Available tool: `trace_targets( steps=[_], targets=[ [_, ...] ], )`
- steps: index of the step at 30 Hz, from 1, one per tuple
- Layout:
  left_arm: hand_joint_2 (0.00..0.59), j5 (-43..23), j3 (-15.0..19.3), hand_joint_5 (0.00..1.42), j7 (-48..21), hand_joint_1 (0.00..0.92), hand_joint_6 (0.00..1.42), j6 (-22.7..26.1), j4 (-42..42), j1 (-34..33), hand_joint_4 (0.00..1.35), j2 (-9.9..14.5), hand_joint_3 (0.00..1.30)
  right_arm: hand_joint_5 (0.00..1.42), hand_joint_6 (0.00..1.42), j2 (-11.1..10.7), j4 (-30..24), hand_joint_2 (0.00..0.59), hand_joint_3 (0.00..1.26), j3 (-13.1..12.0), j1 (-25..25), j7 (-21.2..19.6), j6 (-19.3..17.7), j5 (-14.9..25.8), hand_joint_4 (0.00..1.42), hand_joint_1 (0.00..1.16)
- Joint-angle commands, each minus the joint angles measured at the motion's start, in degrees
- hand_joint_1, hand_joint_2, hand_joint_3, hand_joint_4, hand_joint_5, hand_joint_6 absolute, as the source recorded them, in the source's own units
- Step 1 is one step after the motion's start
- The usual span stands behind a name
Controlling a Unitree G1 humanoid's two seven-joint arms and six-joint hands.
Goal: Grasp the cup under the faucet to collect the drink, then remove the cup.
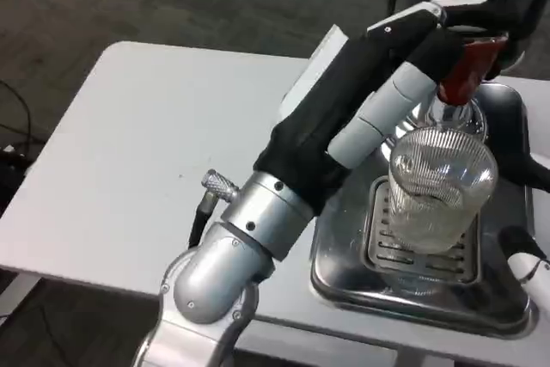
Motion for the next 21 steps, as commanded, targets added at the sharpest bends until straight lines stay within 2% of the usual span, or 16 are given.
trace_targets(
  steps=[1,6,11,16,21],
  targets=[
    [0.051,1.14,-0.70,0.49,-1.13,0.000,0.41,-0.46,-1.75,1.79,0.52,1.80,0.46,0.17,0.07,0.17,-0.92,0.399,0.22,0.07,0.82,-0.09,-0.17,0.30,0.22,0.35],
    [0.048,5.46,-1.62,0.49,-1.01,0.000,0.41,-1.34,-4.68,1.58,0.53,4.82,0.46,0.17,0.07,0.20,-1.03,0.399,0.22,0.07,0.81,-0.13,-0.12,0.33,0.22,0.35],
    [0.050,11.10,-2.74,0.42,-0.27,0.000,0.37,-1.96,-7.28,2.11,0.46,7.36,0.43,0.17,0.07,0.33,-1.25,0.404,0.22,0.12,0.73,-0.13,0.15,0.58,0.23,0.35],
    [0.054,15.48,-3.56,0.38,0.66,0.000,0.34,-3.16,-8.75,3.15,0.43,8.49,0.42,0.17,0.07,0.42,-1.37,0.406,0.22,0.21,0.73,-0.06,0.23,0.73,0.23,0.34],
    [0.055,16.20,-3.80,0.27,0.97,0.000,0.25,-3.26,-8.84,4.12,0.28,8.42,0.39,0.17,0.07,0.46,-1.42,0.407,0.22,0.26,0.73,-0.03,0.23,0.78,0.23,0.34]
  ],
)
